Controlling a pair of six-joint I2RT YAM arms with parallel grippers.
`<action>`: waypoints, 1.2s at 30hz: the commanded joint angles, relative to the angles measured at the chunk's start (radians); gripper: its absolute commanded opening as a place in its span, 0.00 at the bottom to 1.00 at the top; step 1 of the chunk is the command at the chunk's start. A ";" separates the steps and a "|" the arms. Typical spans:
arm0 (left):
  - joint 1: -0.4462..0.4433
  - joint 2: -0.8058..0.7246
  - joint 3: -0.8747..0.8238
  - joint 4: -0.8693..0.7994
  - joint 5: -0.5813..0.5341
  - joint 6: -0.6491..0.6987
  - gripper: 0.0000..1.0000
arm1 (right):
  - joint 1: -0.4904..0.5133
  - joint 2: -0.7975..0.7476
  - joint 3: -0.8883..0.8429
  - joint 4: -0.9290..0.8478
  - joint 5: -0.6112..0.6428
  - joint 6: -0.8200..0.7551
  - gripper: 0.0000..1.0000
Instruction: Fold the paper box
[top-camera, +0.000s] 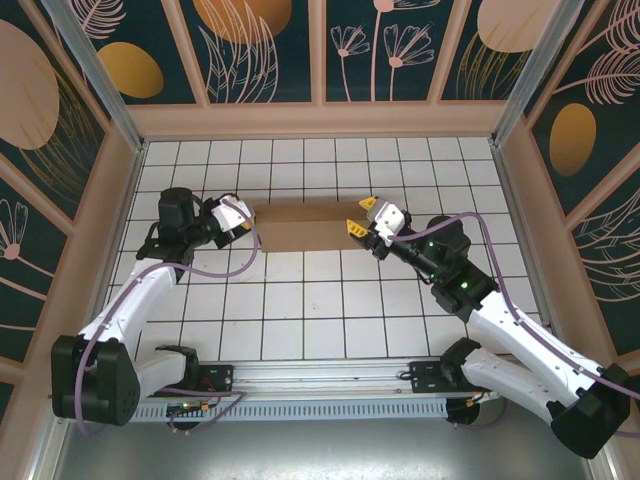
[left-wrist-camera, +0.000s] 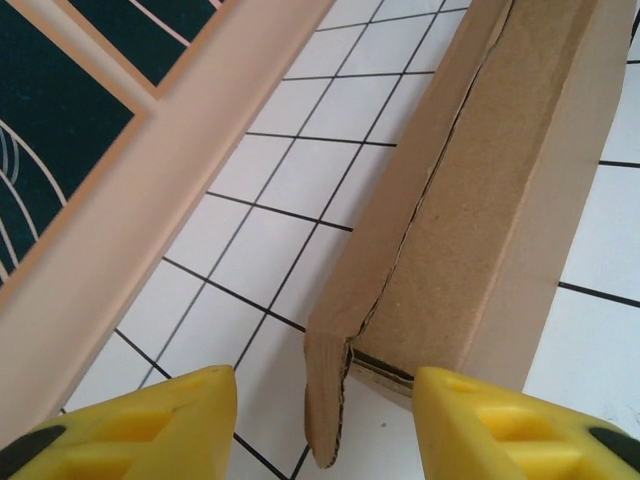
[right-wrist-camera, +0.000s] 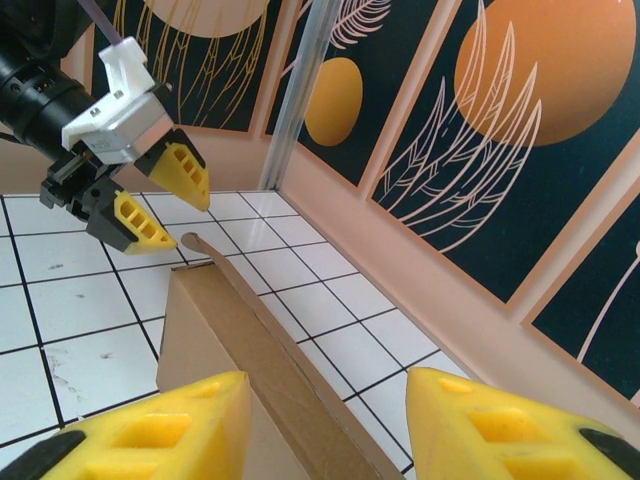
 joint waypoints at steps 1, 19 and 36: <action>0.009 0.033 0.026 0.006 0.017 0.004 0.45 | 0.005 -0.011 -0.003 0.042 0.037 -0.028 0.45; 0.011 0.100 0.086 0.016 -0.013 -0.014 0.21 | -0.088 0.052 0.090 -0.046 0.046 -0.031 0.39; 0.010 0.119 0.112 0.002 0.012 -0.048 0.00 | -0.461 0.245 0.150 -0.107 -0.519 -0.465 0.42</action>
